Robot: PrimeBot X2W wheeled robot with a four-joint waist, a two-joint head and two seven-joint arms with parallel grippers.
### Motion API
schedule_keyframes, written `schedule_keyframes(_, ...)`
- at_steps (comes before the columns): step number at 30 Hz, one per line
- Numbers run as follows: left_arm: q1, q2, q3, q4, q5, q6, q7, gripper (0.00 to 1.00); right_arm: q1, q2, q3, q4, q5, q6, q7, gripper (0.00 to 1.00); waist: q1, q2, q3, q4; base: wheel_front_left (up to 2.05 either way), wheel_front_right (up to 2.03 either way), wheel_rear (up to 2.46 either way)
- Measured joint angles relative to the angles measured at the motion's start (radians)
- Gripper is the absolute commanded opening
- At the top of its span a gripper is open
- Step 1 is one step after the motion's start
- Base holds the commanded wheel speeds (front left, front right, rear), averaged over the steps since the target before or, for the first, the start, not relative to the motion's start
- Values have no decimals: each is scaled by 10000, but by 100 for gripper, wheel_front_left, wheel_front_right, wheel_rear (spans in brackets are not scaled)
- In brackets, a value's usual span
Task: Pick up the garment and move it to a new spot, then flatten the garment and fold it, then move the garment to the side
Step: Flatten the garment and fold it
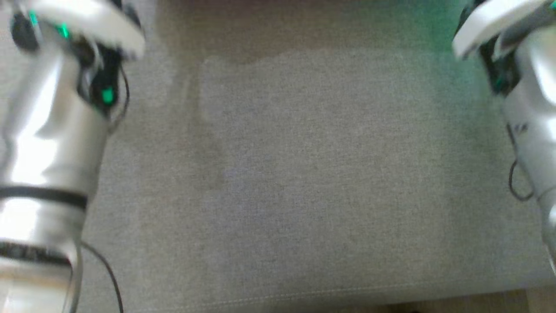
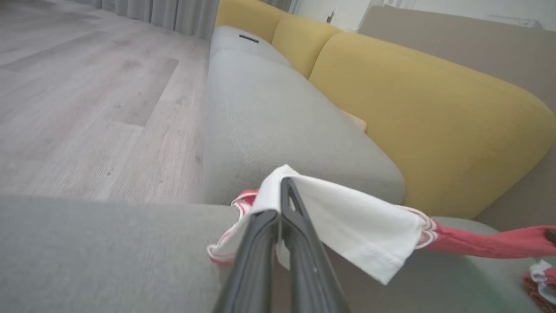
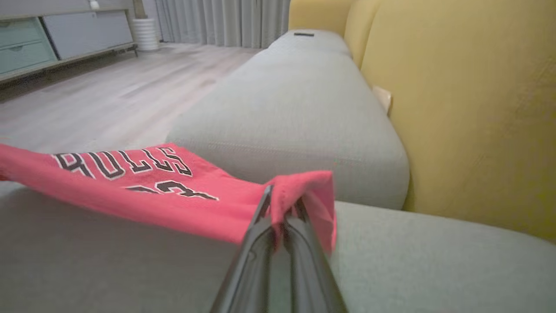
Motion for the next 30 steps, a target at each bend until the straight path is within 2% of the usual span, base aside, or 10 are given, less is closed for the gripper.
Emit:
schedule_keyframes(6,1669,623,-894,-525,-518,-12,-107,0,701,-742,1363,-378,1429,0,585,0,0,0,-694,55,0,0,0)
schedule_keyframes(16,3684,1661,-2067,-1540,-420,-15,-180,0,1987,-2378,3693,-2201,3275,0,1835,0,-1,1,-1951,32,0,0,0)
schedule_keyframes(23,4966,2328,-2456,-2502,-408,-25,-180,0,2998,-3340,4798,-3248,4255,0,2523,0,-1,1,-2740,-16,0,0,0)
schedule_keyframes(30,6110,2917,-2847,-3574,-422,-25,-33,0,3988,-4161,5471,-4159,5056,0,3131,0,-1,1,-3424,-3,0,0,0)
